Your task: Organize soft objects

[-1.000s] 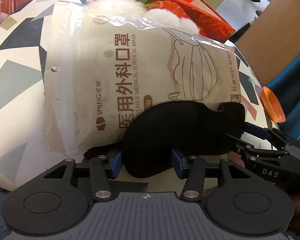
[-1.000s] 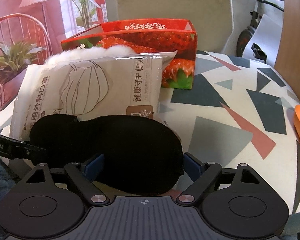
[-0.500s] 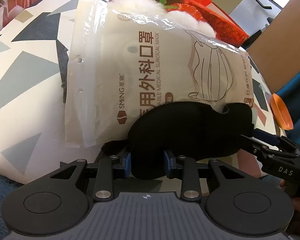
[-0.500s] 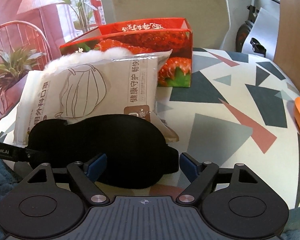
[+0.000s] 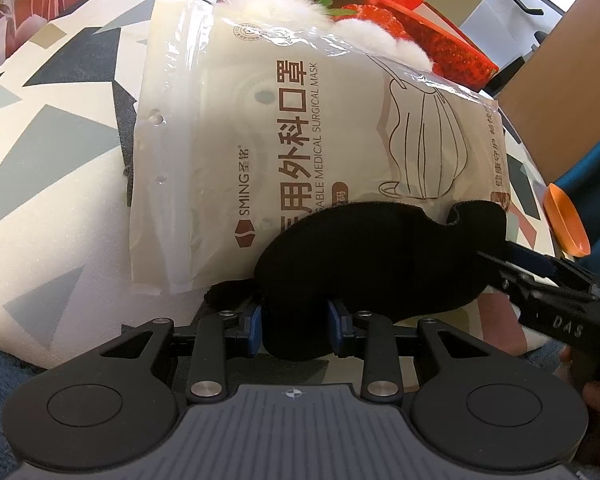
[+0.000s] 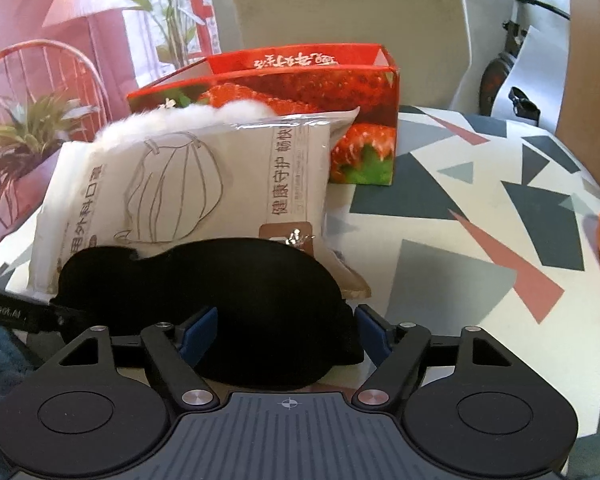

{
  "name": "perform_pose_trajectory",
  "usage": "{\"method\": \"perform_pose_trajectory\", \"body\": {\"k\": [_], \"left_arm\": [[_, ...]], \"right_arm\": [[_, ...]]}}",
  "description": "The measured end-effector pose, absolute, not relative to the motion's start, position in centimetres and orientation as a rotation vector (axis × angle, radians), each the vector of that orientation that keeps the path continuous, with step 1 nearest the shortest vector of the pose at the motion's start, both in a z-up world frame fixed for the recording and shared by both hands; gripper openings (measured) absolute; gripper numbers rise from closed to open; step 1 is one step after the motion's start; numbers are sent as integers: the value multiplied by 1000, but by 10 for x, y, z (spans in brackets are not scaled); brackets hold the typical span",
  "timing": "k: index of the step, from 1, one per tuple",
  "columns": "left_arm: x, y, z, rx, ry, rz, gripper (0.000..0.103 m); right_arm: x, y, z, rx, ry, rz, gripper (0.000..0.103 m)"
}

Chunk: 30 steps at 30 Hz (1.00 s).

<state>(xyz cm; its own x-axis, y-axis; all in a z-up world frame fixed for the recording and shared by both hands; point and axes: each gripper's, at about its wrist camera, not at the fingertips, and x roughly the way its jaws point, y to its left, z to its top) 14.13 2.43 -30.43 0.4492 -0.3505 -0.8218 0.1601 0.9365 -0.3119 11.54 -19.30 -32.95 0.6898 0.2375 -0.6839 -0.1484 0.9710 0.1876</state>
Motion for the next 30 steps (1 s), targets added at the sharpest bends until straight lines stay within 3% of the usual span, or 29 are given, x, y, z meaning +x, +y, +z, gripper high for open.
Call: {"method": "perform_pose_trajectory", "body": {"k": [7,18,23,30], "left_arm": [[137,22,-300,-175,1042,-324,33],[126,31,-282,-180,973,-328,31],[119,39,-267,-188,908,-320,23],[105,36,-239,-160,785,-317,17]], "right_arm": [[113,-189,-329,109,783,229,62],[94,-192,-297,102,719,286,31],[90,-200,-287,141,681,290,17],[83,-195,-273,141,625,327,11]]}}
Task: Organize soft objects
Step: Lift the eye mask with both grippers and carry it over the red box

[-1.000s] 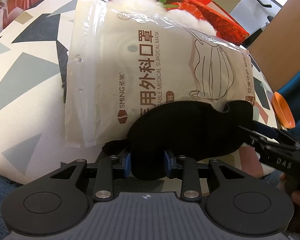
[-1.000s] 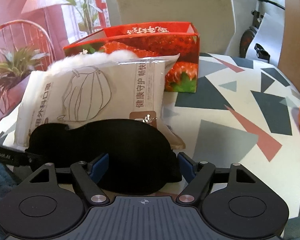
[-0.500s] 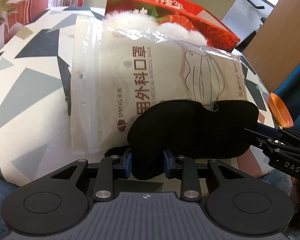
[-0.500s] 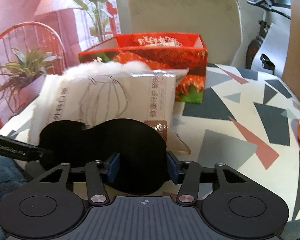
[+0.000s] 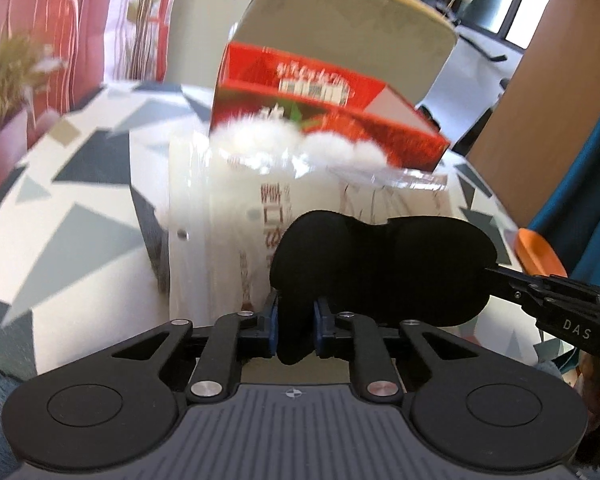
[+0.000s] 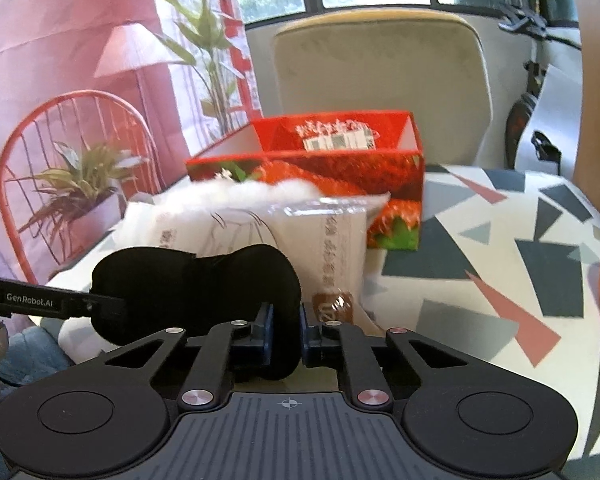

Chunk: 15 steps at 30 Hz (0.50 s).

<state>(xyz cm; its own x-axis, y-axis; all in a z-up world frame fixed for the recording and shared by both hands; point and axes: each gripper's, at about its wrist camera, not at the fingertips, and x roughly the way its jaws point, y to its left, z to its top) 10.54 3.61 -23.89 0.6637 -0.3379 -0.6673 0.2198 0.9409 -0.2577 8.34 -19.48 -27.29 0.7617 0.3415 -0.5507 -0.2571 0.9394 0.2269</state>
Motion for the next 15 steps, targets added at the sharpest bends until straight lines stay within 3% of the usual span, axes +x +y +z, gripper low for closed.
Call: {"method": "perform_pose_trajectory", "body": {"k": [15], "left_arm": [[101,33,-194,-102,617,-333,16]], "right_arm": [[80,-199,-233,171,487,363,10]]}}
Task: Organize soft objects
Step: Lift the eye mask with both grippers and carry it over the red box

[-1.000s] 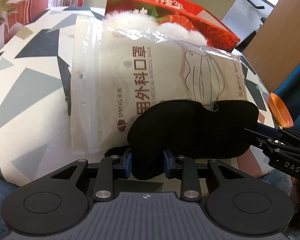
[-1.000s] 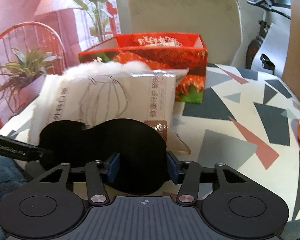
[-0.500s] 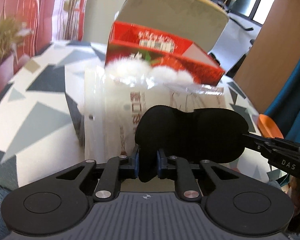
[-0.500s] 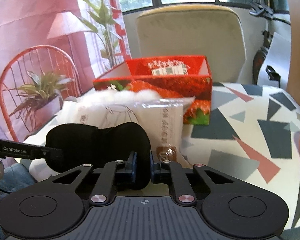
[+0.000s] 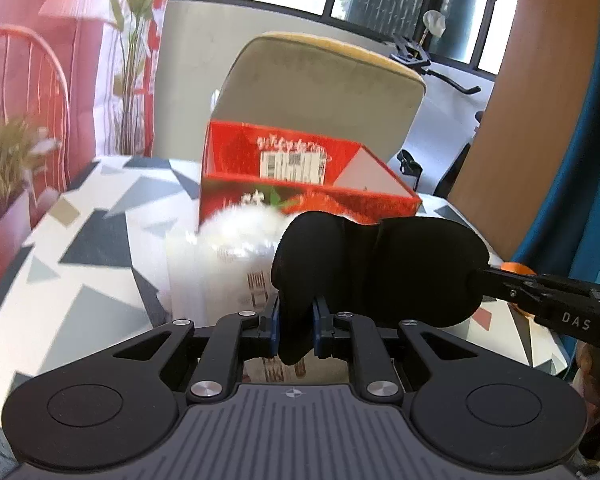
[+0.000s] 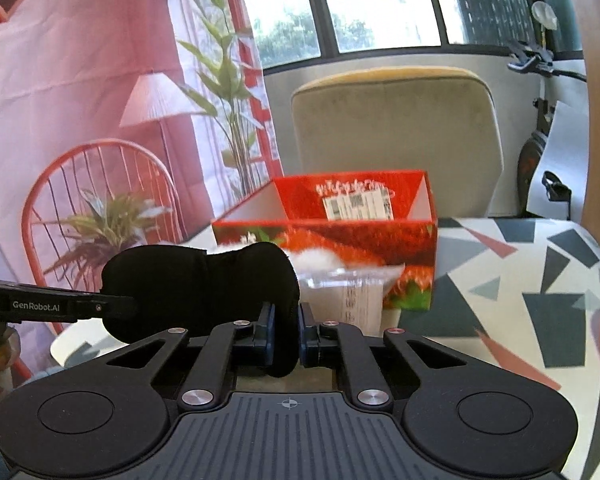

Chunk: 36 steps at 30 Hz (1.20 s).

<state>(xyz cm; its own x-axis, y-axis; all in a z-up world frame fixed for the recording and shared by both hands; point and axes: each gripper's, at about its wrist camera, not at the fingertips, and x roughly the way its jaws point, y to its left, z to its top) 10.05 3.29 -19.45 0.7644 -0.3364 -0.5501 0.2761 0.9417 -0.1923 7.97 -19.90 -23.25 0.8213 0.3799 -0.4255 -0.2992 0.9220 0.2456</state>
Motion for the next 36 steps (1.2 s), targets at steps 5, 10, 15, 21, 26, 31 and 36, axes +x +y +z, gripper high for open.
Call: {"method": "perform_pose_trajectory", "body": {"k": [5,10,15,21,26,31,36], "left_arm": [[104,33,-178,-80,561,-341,16],[114,31,-155,-60,491,-340,16],[138,20,-131,-13,421,-333,16],[185,6,-109,34,364,-296,16],[239,-2,-110,2,407,-280,16],[297,-8,-131,1,478,-289,16],[342,-19,-163,-23,676,-307,16]], "right_arm": [[90,-202,-214,161,449,367,10],[104,-203,-189,139,395,375,10],[127,-203,-163,109,337,362,10],[170,-201,-141,56,279,343,10],[227,-199,-144,46,276,329,10],[284,-196,-165,23,333,316,10],[340,-188,-197,52,474,310,10]]}}
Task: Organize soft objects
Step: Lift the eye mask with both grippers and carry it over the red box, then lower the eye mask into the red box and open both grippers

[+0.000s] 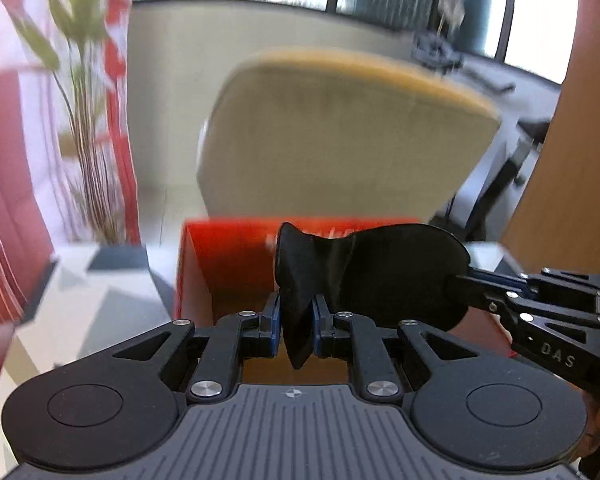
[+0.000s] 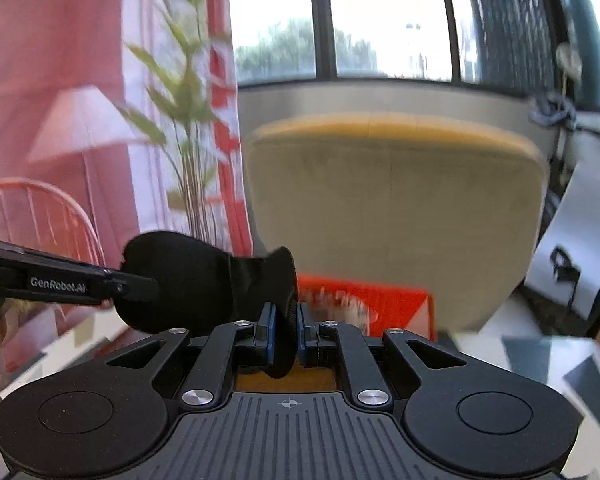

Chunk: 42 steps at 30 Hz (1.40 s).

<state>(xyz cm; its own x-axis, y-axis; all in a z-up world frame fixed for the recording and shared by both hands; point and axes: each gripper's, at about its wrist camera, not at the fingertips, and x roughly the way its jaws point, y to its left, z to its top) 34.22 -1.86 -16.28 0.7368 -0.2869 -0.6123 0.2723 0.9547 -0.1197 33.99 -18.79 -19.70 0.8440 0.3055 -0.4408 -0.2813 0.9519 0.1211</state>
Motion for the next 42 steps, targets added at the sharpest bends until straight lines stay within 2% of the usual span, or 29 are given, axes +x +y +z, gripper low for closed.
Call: {"method": "perform_pose_trajectory", "body": {"k": [6,18,32,42], "left_arm": [[351,-28,-187,-25,816,-359,16],[375,-16,-214,-56,929,-320,16],[398,-15,-230,-137,1012,-309,16],[412,-24,-231,-97,1054,-308,16]], "right_arm": [[373,-181,-231,60,664,337,9],[403,-187,-273,224,931,261,9],[411,-183,-279,183,1025,192,9],[427,-191,-286,187,1100,176,10]]}}
